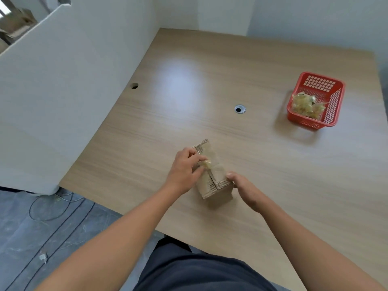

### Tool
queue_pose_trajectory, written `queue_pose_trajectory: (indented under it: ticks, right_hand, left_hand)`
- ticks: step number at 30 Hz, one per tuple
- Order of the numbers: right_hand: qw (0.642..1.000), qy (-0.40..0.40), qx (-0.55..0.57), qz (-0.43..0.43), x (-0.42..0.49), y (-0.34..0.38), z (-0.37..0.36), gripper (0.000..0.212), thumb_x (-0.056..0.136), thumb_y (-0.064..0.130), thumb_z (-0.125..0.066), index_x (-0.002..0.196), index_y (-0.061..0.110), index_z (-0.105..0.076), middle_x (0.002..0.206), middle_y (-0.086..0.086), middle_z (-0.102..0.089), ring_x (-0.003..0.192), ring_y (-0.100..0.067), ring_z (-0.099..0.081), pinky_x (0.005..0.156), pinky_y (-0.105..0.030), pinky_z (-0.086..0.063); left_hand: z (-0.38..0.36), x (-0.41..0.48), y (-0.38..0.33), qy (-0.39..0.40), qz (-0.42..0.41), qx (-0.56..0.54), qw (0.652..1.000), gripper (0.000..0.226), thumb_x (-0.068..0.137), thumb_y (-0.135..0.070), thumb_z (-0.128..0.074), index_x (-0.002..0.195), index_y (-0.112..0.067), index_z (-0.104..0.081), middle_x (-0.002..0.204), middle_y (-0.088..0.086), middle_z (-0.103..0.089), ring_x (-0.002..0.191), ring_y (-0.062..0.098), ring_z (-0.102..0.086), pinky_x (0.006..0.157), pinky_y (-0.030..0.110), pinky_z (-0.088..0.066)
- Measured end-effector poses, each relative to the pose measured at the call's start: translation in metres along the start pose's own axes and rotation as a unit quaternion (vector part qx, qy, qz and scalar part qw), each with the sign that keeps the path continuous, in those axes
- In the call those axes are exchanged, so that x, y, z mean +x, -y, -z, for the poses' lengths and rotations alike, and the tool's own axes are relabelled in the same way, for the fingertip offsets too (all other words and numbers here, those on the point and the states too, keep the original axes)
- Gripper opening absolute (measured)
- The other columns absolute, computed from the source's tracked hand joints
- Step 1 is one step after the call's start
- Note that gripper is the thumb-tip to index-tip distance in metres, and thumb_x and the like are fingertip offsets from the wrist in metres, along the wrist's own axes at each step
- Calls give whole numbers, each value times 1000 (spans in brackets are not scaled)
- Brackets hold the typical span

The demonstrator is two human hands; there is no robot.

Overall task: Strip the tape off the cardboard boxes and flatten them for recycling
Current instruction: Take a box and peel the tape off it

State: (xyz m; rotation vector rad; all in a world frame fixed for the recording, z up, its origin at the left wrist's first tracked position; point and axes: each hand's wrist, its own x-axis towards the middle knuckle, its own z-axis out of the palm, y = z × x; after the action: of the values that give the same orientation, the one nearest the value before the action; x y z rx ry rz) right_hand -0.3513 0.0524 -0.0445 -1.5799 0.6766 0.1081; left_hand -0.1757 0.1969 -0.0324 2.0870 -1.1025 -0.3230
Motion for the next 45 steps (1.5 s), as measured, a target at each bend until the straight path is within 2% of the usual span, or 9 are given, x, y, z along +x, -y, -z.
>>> queue_pose_trajectory:
  ticks: [6,12,22,25,29,33,38,42,45]
  right_hand:
    - [976,-66,-200,58,-7,-21,-6,62,103,40,-57,159,29,-32,157,1,-35,143,-14,-40,114,-26,-34]
    - [941,-87,-324,38,-6,-32,-13,73,100,60,-48,161,46,-12,169,9,-11,150,-18,-27,112,-41,-43]
    - [940,-110,-323,27,-6,-32,-18,71,100,61,-47,160,48,-12,170,5,-13,149,-25,-29,113,-42,-39]
    - [943,-98,-316,35,-7,-33,-15,73,99,60,-49,160,49,-9,170,6,-11,149,-24,-27,115,-43,-37]
    - [930,-72,-358,35,-9,-33,-12,88,91,70,-50,160,50,2,170,9,1,150,-25,-19,118,-44,-33]
    - [910,-84,-405,29,-10,-31,-13,109,76,86,-52,161,46,3,170,8,3,150,-26,-17,119,-48,-32]
    - [897,-93,-432,33,-9,-29,-16,121,65,96,-49,161,45,5,169,7,1,152,-27,-19,117,-51,-36]
    - [896,-96,-433,37,-9,-29,-18,115,67,88,-53,159,48,4,169,6,-4,147,-27,-28,112,-51,-43]
    - [892,-85,-442,39,-8,-26,-18,113,68,86,-52,158,49,5,168,6,-5,146,-28,-28,111,-51,-42]
  left_hand:
    - [-31,3,-7,60,69,-56,994,8,95,-9,-63,100,-16,-62,102,-3,-66,97,22,-61,87,40,-50]
    - [-27,-15,-8,-25,254,-371,893,14,100,4,-54,107,-8,-51,126,11,-64,108,24,-65,94,54,-56]
    - [-42,-59,5,-15,42,-151,987,64,82,-41,-77,137,-27,-46,137,-5,-42,132,16,-47,104,23,-47]
    - [-55,-70,1,7,206,-236,950,63,71,-52,-85,122,-51,-48,126,-16,-56,117,4,-59,95,27,-55]
    - [-74,-71,-2,-84,326,-359,870,31,70,-44,-84,95,-30,-71,100,-3,-76,98,13,-71,93,42,-59]
    - [-81,-63,-10,-147,328,-408,839,14,82,-23,-80,83,-33,-71,95,-7,-76,93,9,-72,81,23,-56]
    - [-88,-60,1,-177,344,-325,863,11,96,-23,-67,87,-29,-65,90,-8,-74,89,11,-73,84,37,-61]
    - [-77,-46,26,-137,356,-450,807,10,106,-13,-51,96,-14,-54,91,9,-75,85,24,-75,78,40,-60]
    - [-62,-39,41,-106,294,-472,824,13,107,-7,-45,98,-14,-52,78,-1,-68,75,18,-67,80,37,-57]
